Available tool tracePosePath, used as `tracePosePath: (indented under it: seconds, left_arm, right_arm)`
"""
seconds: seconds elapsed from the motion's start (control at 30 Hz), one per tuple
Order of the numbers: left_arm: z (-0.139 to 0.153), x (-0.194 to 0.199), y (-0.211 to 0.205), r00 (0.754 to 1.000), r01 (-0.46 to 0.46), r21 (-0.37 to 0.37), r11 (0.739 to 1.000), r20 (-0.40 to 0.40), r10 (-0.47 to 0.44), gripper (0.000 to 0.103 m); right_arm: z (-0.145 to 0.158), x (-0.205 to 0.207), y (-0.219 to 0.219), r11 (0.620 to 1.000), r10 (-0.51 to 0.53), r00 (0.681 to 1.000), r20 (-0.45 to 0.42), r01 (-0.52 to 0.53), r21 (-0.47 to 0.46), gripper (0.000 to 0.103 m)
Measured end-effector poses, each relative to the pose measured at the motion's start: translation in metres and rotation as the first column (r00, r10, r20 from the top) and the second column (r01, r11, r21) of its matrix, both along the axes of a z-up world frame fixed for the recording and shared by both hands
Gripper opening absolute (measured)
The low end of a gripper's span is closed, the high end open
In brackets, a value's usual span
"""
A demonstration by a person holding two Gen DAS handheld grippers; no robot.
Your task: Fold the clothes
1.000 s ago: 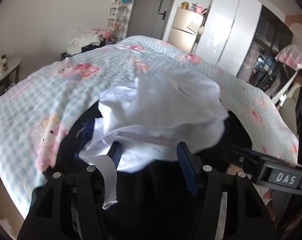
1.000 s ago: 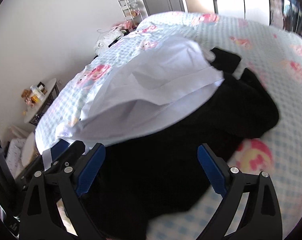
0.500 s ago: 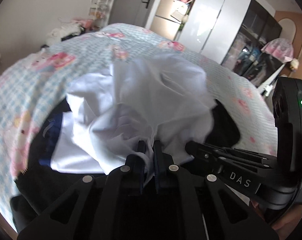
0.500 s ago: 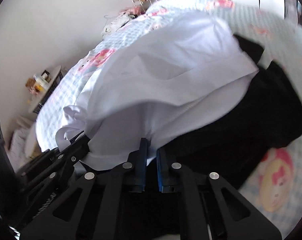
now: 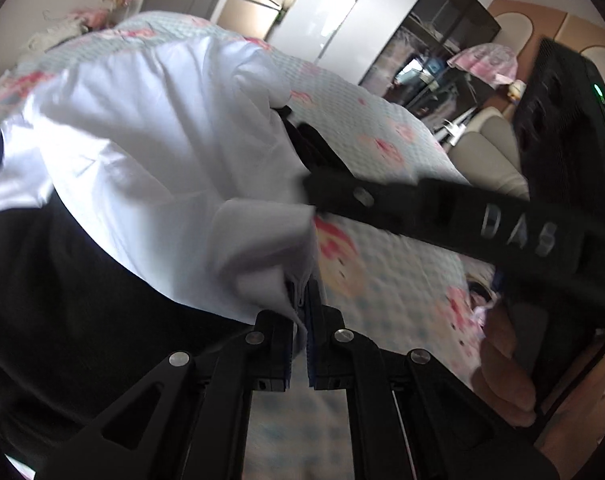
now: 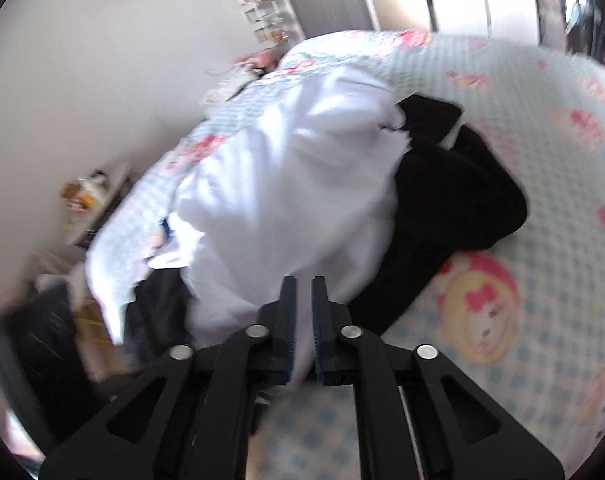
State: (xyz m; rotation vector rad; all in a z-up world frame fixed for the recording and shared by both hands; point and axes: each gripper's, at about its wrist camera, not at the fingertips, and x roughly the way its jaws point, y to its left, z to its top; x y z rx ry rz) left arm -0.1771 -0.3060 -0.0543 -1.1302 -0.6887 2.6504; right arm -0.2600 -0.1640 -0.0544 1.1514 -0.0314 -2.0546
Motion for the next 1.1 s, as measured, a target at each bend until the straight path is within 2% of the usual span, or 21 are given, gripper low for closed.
tracePosePath:
  seconds: [0.03,0.07,0.1,0.13,0.2,0.23,0.3,0.33,0.4,0.47,0.5,0.67,0.77,0.93,1.03,1.1]
  left_arm:
    - [0.000,0.003,0.006,1.000,0.018,0.002,1.000,-0.002,-0.018,0.004]
    - [0.000,0.007,0.013,0.999,0.036,0.003,0.999,-0.004,-0.036,0.004]
    - [0.001,0.010,0.019,0.999,0.054,0.005,0.999,-0.007,-0.054,0.004]
    - [0.002,0.012,0.028,0.996,0.084,0.007,0.996,-0.009,-0.084,0.003]
    - [0.005,0.016,0.046,0.989,0.145,0.011,0.989,-0.013,-0.145,0.002]
    - [0.006,0.017,0.055,0.984,0.175,0.013,0.984,-0.016,-0.175,0.000]
    - [0.004,0.022,0.084,0.967,0.253,-0.002,0.967,0.016,-0.253,0.000]
    - [0.004,0.027,0.101,0.958,0.286,-0.024,0.958,0.019,-0.286,0.000]
    - [0.003,0.035,0.134,0.943,0.334,-0.053,0.941,0.025,-0.333,0.000]
    - [-0.002,0.041,0.167,0.924,0.382,-0.059,0.922,0.037,-0.381,0.000]
    - [-0.005,0.039,0.168,0.919,0.393,-0.044,0.918,0.045,-0.392,0.000]
    - [-0.019,0.050,0.228,0.885,0.460,-0.001,0.888,0.075,-0.459,0.000]
    - [-0.016,0.053,0.263,0.850,0.522,0.004,0.853,0.079,-0.521,0.000]
    - [-0.008,0.063,0.325,0.799,0.599,-0.006,0.801,0.073,-0.597,0.000]
    - [-0.012,0.060,0.350,0.787,0.612,0.014,0.790,0.078,-0.612,0.000]
    - [-0.014,0.061,0.361,0.794,0.601,0.029,0.799,0.094,-0.601,0.000]
  right_arm:
    - [-0.004,0.002,0.002,1.000,0.017,1.000,0.025,-0.016,-0.016,0.035]
    - [-0.009,0.003,0.004,0.999,0.025,0.999,0.046,-0.024,-0.020,0.061]
    - [-0.018,0.004,0.006,1.000,0.023,0.998,0.066,-0.022,-0.012,0.072]
    - [-0.027,0.004,0.009,1.000,0.020,0.996,0.088,-0.020,-0.002,0.078]
    - [-0.048,0.003,0.017,0.999,0.012,0.988,0.154,-0.017,0.032,0.078]
    - [-0.061,0.004,0.022,0.999,0.010,0.978,0.208,-0.018,0.037,0.078]
    - [-0.079,0.009,0.040,1.000,0.011,0.956,0.293,-0.013,0.006,0.055]
    - [-0.081,0.014,0.051,1.000,0.011,0.957,0.291,-0.012,0.002,0.035]
    - [-0.080,0.027,0.075,1.000,-0.010,0.968,0.251,0.002,0.029,0.025]
    - [-0.078,0.040,0.102,0.998,-0.039,0.978,0.204,0.026,0.063,0.008]
    - [-0.078,0.047,0.118,0.997,-0.058,0.979,0.195,0.045,0.070,0.008]
    - [-0.076,0.066,0.186,0.985,-0.150,0.979,0.137,0.136,0.107,0.004]
    - [-0.072,0.078,0.228,0.976,-0.204,0.971,0.122,0.191,0.106,0.004]
    - [-0.064,0.091,0.297,0.943,-0.327,0.937,0.123,0.314,0.113,0.004]
    - [-0.058,0.097,0.334,0.912,-0.405,0.908,0.112,0.392,0.121,0.005]
    - [-0.058,0.099,0.355,0.888,-0.457,0.882,0.117,0.443,0.126,0.006]
